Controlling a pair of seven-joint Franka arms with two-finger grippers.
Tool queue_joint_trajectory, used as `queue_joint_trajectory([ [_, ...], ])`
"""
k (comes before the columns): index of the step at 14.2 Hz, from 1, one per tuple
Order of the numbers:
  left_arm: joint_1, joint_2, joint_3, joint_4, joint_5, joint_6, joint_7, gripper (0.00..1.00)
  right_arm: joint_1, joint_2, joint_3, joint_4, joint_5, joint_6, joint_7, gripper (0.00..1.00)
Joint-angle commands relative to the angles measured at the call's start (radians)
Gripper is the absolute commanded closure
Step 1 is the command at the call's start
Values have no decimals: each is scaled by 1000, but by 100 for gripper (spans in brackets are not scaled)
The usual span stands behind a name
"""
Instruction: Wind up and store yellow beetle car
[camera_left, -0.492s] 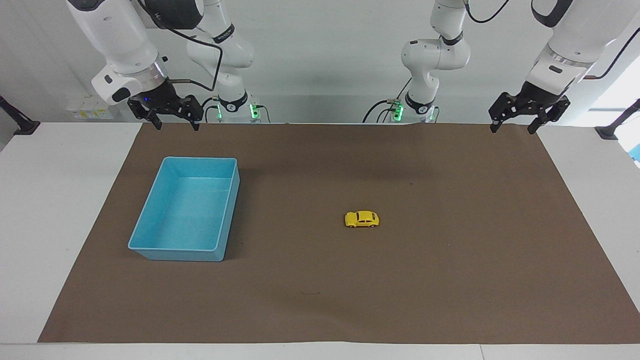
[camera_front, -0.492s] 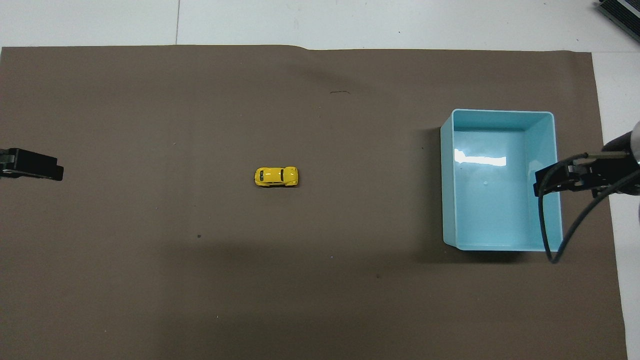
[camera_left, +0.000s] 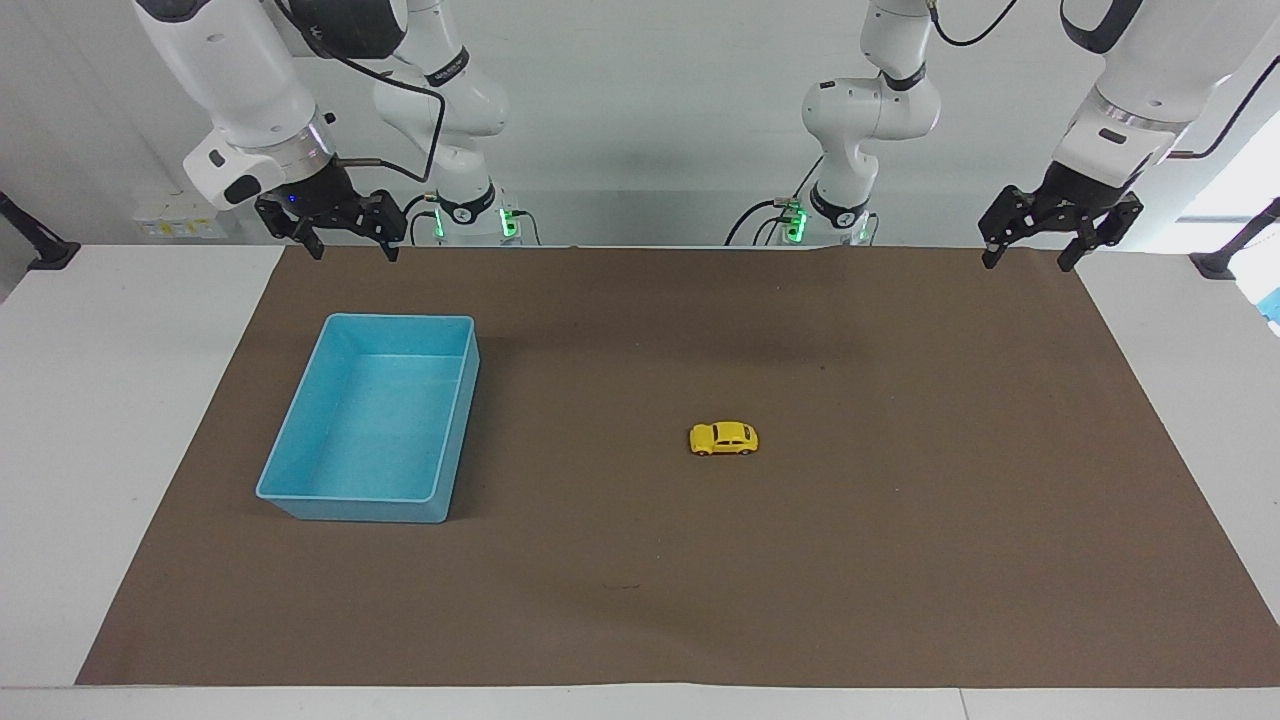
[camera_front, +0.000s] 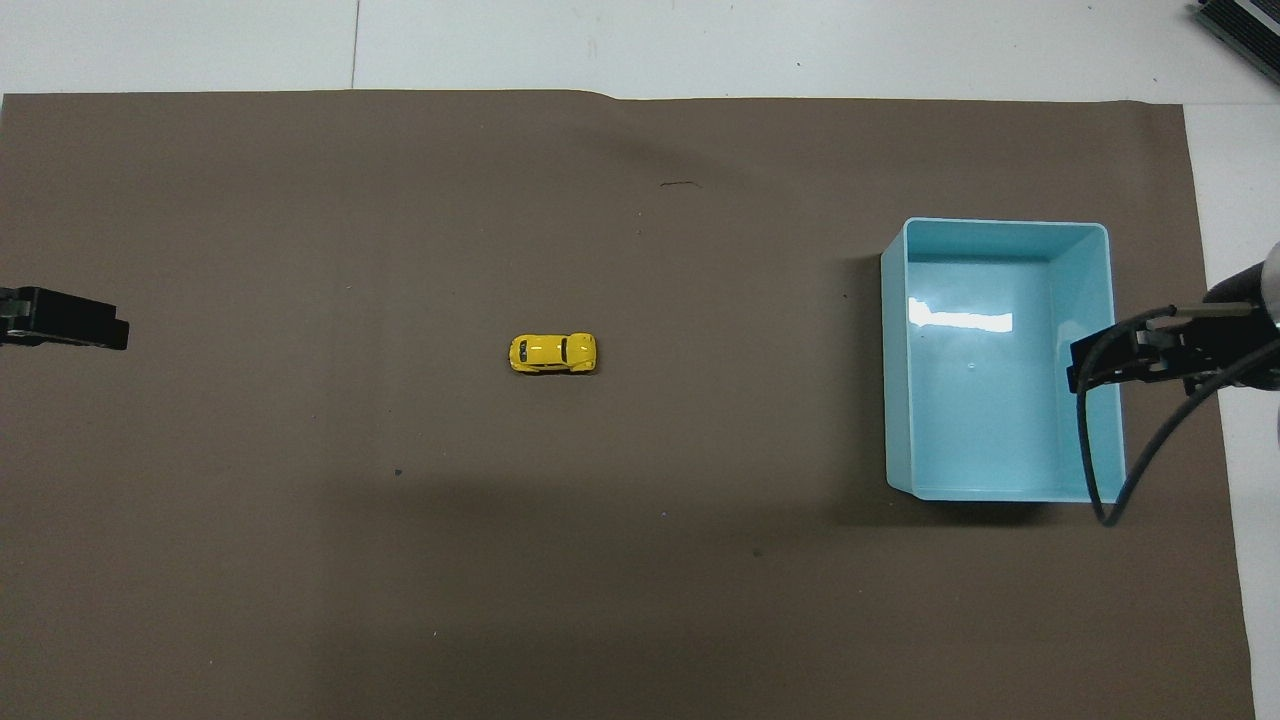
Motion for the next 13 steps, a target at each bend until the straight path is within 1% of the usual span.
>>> queue_joint_trajectory([
  [1, 7, -11, -2, -4, 4, 9, 9, 0, -12, -11, 2, -16, 21, 19, -19, 0],
  [13, -3, -14, -7, -13, 4, 9, -3, 0, -12, -11, 2, -16, 21, 19, -19, 0],
])
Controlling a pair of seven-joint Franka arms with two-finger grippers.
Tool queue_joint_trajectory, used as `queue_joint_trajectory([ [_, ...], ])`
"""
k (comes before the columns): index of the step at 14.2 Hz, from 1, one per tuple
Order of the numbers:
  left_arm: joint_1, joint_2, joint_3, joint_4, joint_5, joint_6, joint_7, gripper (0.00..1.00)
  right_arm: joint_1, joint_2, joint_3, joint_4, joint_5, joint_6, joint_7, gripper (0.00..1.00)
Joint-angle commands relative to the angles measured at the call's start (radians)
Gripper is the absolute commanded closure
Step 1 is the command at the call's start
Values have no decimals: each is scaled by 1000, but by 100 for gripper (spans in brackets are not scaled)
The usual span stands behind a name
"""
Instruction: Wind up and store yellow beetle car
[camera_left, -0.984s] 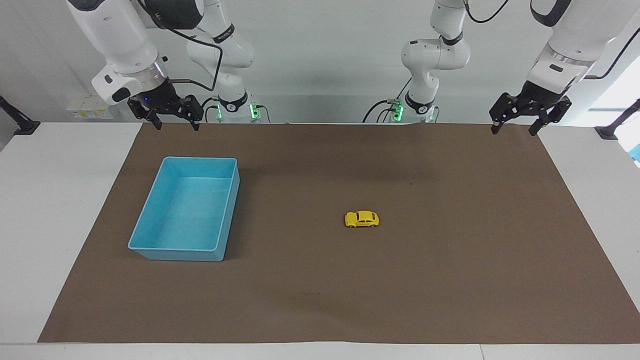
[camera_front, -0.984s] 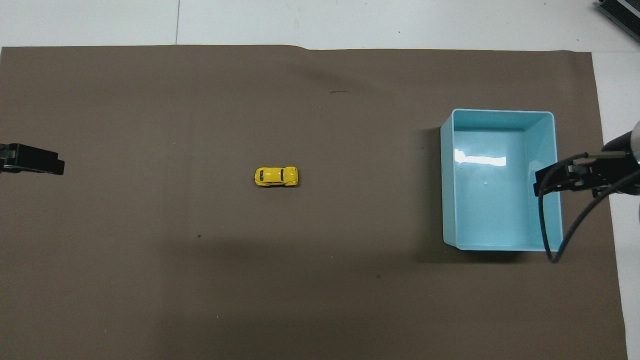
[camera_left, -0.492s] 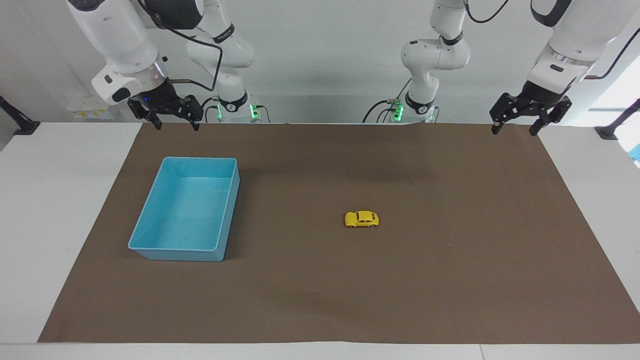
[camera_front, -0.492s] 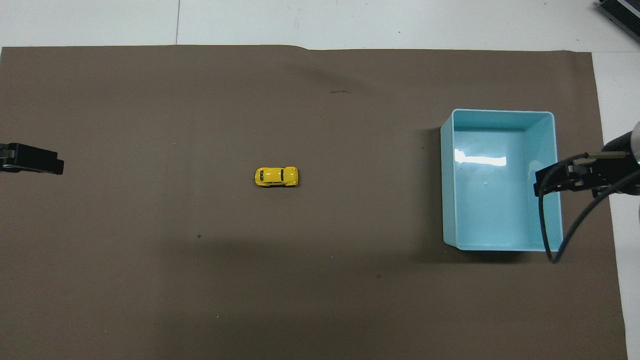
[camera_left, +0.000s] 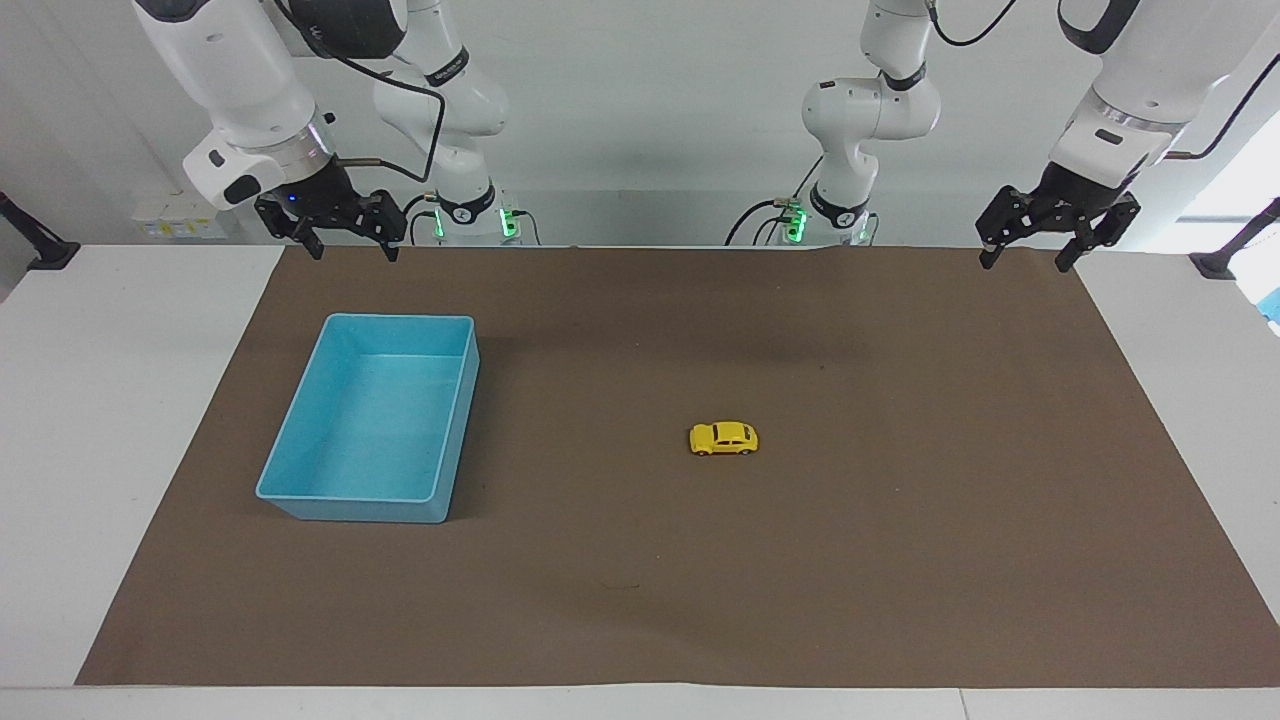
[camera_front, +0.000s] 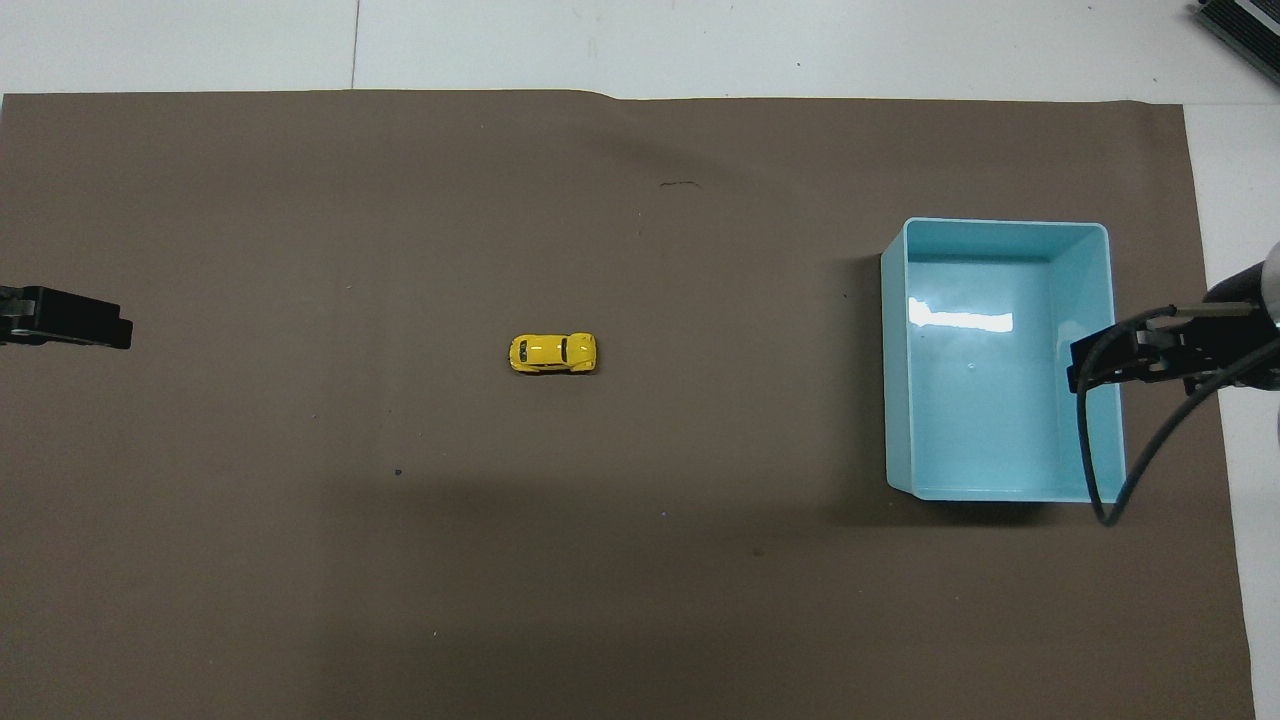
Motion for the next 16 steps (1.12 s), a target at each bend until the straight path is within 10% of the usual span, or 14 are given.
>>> queue_joint_trajectory([
  [1, -3, -14, 0, -13, 4, 7, -3, 0, -12, -11, 2, -16, 21, 19, -19, 0],
  [16, 7, -18, 0, -15, 4, -14, 2, 0, -12, -11, 2, -16, 21, 19, -19, 0],
])
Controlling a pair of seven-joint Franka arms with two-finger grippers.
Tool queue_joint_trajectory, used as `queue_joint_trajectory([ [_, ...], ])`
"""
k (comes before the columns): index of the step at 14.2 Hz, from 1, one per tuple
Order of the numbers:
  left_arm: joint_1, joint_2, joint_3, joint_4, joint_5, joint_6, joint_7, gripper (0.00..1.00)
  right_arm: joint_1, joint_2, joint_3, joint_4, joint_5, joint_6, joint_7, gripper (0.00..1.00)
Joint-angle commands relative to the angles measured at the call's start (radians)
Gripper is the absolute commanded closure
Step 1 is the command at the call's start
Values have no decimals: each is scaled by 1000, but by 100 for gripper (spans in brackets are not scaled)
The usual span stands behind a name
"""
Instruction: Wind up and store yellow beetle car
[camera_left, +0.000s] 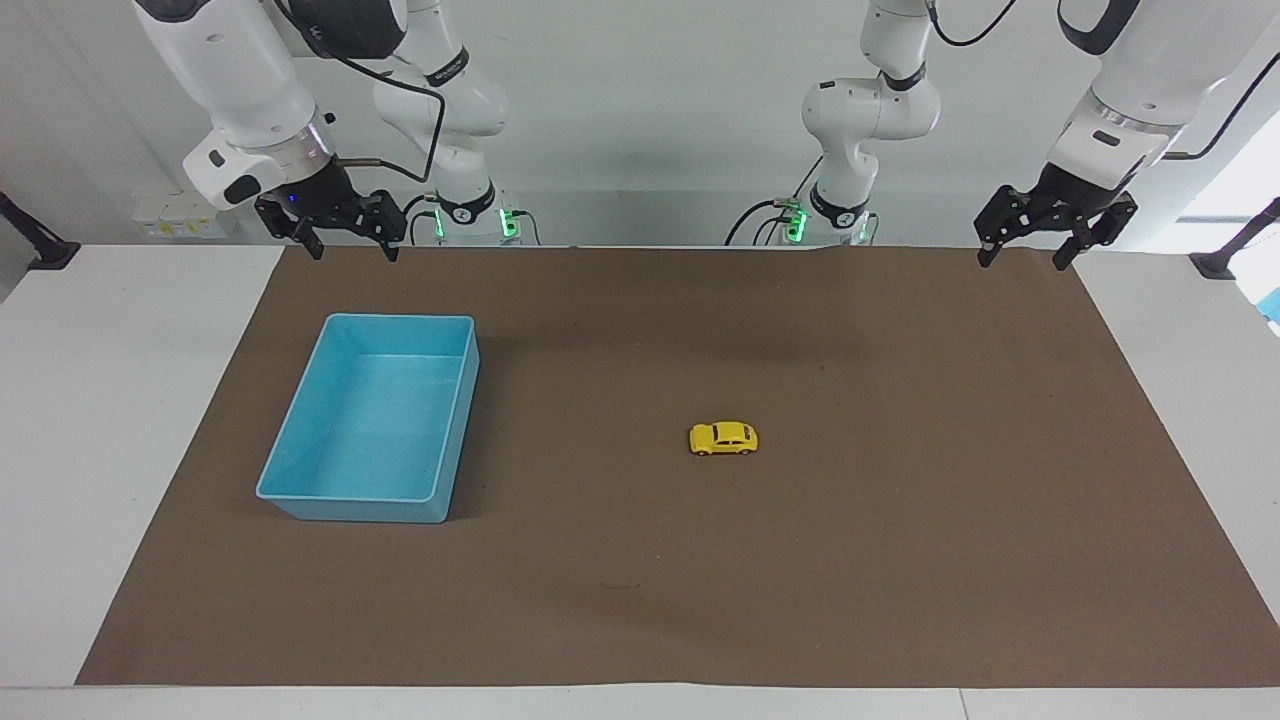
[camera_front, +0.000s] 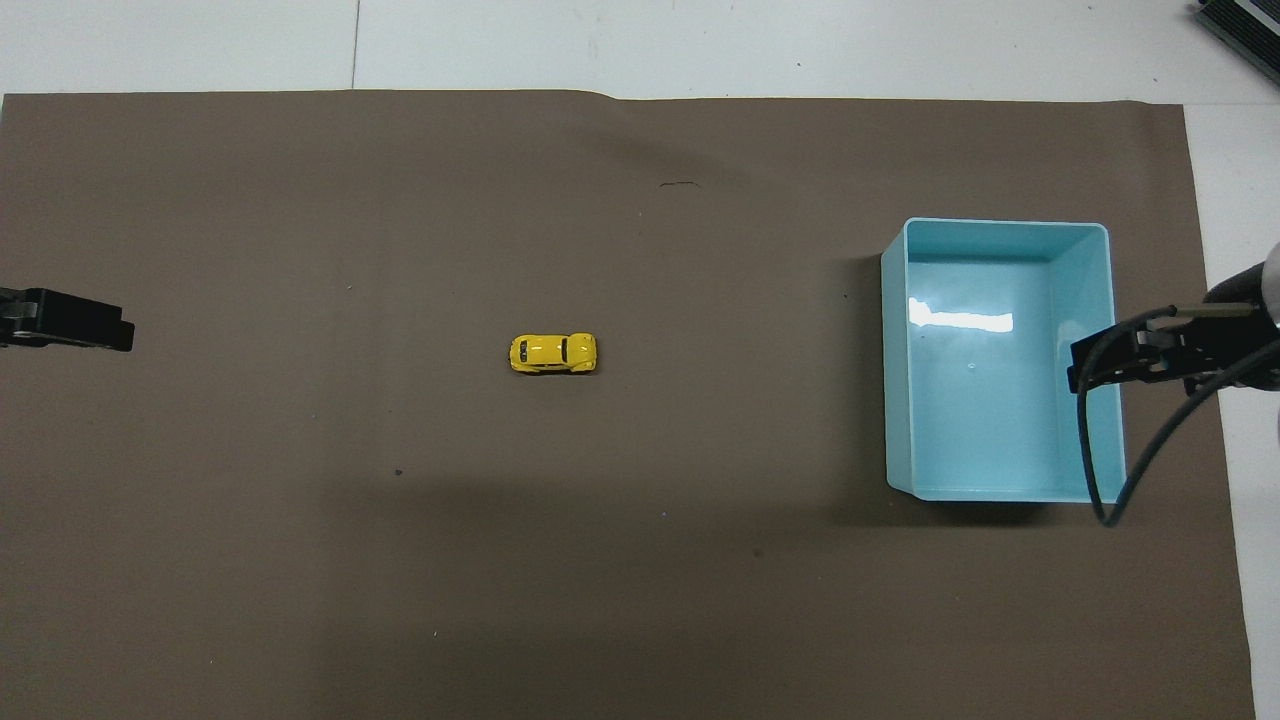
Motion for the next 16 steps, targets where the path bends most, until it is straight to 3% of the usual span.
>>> queue_joint_trajectory([
  [1, 10, -18, -2, -13, 4, 6, -1, 0, -12, -11, 2, -16, 21, 19, -19, 0],
  [13, 7, -18, 0, -15, 4, 1, -4, 0, -12, -11, 2, -16, 21, 19, -19, 0],
  [16, -4, -20, -3, -25, 4, -5, -111, 0, -12, -11, 2, -16, 21, 19, -19, 0],
])
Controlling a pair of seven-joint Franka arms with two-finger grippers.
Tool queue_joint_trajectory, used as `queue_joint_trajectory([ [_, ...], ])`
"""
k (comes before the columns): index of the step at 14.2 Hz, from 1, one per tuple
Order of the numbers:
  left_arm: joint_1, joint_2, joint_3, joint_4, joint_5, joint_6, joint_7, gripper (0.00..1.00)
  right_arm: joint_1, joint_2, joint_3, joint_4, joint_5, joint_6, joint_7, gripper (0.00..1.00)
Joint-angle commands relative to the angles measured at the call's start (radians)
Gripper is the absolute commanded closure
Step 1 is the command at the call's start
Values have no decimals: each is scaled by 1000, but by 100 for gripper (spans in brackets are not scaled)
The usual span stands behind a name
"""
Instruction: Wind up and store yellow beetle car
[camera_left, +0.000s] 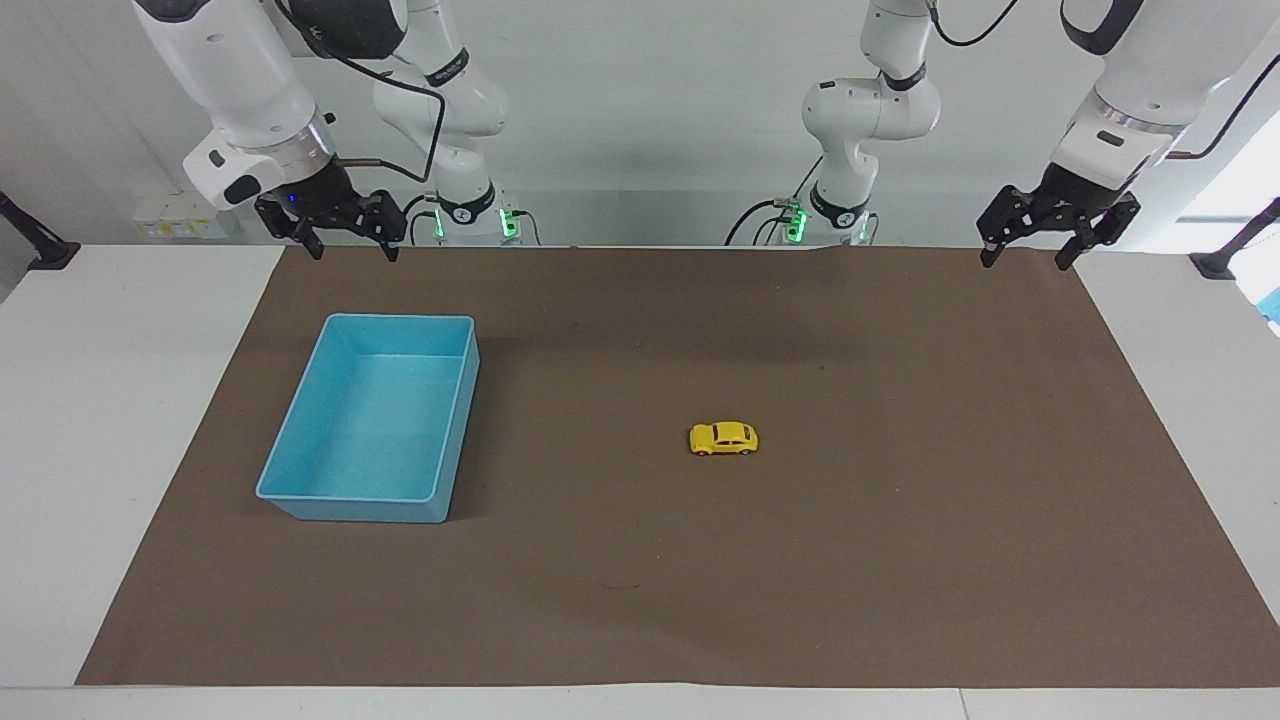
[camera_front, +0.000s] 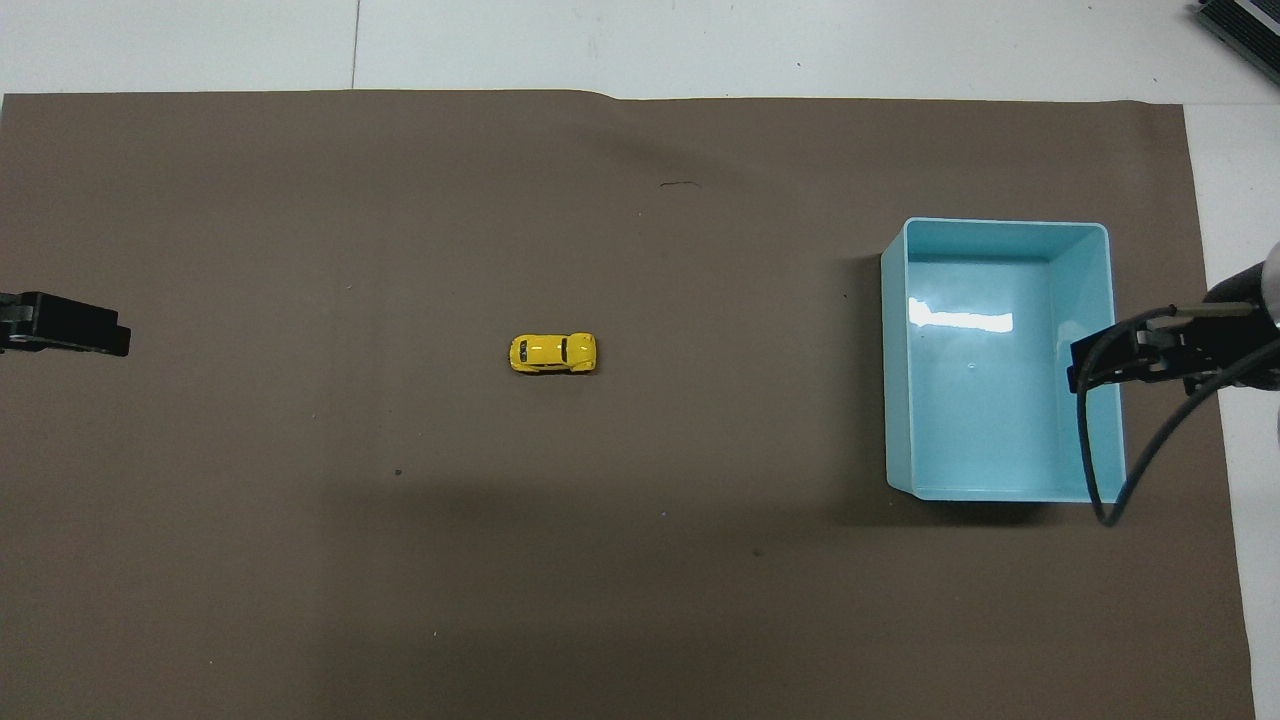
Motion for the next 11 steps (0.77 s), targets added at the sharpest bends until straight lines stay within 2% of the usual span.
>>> queue_joint_trajectory([
  [1, -16, -20, -6, -24, 4, 3, -110, 0, -12, -11, 2, -16, 21, 19, -19, 0],
  [11, -39, -17, -4, -24, 4, 5, -192, 0, -12, -11, 2, -16, 21, 19, -19, 0],
])
